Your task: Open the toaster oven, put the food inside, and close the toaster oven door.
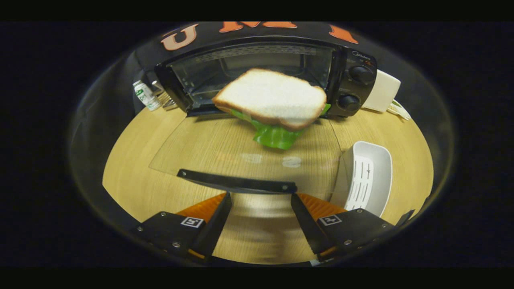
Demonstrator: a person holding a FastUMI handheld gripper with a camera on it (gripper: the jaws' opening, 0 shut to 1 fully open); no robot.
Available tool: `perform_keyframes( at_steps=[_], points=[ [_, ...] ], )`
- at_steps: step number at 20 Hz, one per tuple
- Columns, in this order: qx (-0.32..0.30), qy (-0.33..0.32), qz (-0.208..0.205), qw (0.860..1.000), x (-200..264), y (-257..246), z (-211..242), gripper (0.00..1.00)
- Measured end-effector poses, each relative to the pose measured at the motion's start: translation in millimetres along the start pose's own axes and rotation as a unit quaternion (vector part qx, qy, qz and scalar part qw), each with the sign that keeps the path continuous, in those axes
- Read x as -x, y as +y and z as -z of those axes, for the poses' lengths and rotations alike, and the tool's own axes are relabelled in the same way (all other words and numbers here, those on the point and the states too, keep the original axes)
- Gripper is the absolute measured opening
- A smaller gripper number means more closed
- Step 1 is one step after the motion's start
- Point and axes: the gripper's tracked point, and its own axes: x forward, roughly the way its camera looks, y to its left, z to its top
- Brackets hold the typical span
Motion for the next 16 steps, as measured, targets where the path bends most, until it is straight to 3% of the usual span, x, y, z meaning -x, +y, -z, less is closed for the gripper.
perform_keyframes(
  at_steps=[3, 16],
  points=[
    [0.029, -0.032, 0.012, 0.999, 6, 0, -8, 0.87],
    [0.041, -0.118, -0.014, 0.992, 65, 10, -76, 0.89]
  ],
)
